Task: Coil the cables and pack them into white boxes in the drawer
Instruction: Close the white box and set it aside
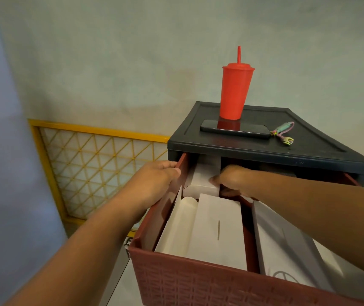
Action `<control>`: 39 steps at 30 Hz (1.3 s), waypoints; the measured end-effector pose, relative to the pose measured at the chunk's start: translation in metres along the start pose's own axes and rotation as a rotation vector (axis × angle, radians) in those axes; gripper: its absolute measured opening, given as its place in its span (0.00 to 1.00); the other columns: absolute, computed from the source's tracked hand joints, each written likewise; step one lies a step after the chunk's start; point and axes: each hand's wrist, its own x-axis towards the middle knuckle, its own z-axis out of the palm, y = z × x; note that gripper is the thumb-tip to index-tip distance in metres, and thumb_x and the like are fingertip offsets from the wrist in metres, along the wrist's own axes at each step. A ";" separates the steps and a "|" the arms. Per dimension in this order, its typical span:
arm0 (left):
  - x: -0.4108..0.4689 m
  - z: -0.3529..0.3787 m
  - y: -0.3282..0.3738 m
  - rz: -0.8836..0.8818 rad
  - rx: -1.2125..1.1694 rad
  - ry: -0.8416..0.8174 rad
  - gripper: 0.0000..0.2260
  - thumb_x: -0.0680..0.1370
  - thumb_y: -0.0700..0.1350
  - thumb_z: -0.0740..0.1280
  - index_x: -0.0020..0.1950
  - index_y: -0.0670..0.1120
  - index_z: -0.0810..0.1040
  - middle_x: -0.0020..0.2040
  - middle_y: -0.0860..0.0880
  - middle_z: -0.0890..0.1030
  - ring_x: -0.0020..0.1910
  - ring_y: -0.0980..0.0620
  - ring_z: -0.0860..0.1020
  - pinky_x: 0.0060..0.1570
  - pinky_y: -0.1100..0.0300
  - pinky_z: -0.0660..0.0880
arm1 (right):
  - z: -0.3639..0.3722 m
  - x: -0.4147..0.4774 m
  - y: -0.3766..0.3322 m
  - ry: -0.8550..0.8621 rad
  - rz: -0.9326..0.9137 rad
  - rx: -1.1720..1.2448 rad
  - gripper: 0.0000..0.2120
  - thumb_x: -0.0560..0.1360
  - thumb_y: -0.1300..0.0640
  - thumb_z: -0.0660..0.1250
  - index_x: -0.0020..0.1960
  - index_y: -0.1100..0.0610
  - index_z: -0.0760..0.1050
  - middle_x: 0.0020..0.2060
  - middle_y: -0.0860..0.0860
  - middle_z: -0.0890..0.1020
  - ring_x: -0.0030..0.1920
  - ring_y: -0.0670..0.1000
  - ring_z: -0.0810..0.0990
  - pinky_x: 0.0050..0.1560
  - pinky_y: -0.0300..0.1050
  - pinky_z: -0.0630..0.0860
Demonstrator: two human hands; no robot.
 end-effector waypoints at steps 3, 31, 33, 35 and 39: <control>0.003 0.000 -0.002 0.002 -0.010 -0.001 0.10 0.79 0.41 0.62 0.58 0.47 0.78 0.43 0.45 0.82 0.36 0.51 0.79 0.42 0.60 0.74 | -0.006 -0.009 0.002 -0.145 -0.010 -0.038 0.19 0.71 0.55 0.72 0.58 0.57 0.69 0.51 0.53 0.74 0.50 0.53 0.75 0.39 0.40 0.75; -0.068 -0.012 0.019 0.403 0.481 -0.122 0.16 0.67 0.63 0.66 0.52 0.60 0.77 0.59 0.65 0.69 0.56 0.69 0.69 0.51 0.75 0.64 | -0.063 -0.164 0.007 -0.120 -0.355 -0.367 0.21 0.76 0.42 0.60 0.65 0.49 0.72 0.65 0.44 0.73 0.60 0.42 0.70 0.57 0.35 0.63; -0.090 -0.013 0.029 0.430 0.531 -0.254 0.19 0.62 0.70 0.66 0.47 0.63 0.77 0.57 0.70 0.69 0.56 0.73 0.68 0.48 0.77 0.65 | -0.078 -0.197 0.023 -0.115 -0.417 -0.399 0.20 0.73 0.40 0.59 0.62 0.45 0.74 0.57 0.37 0.76 0.53 0.36 0.73 0.51 0.27 0.66; -0.105 -0.010 0.033 0.429 0.605 -0.352 0.23 0.59 0.73 0.68 0.48 0.63 0.78 0.55 0.69 0.73 0.57 0.72 0.69 0.53 0.73 0.66 | -0.088 -0.222 0.045 -0.086 -0.440 -0.434 0.25 0.67 0.35 0.58 0.60 0.43 0.74 0.53 0.34 0.76 0.53 0.36 0.75 0.52 0.27 0.69; -0.119 0.007 0.038 0.448 0.921 -0.435 0.06 0.71 0.56 0.71 0.45 0.61 0.76 0.45 0.63 0.77 0.47 0.65 0.75 0.45 0.69 0.71 | -0.101 -0.253 0.089 0.056 -0.456 -0.632 0.20 0.72 0.38 0.63 0.63 0.40 0.70 0.50 0.35 0.76 0.52 0.38 0.76 0.53 0.31 0.71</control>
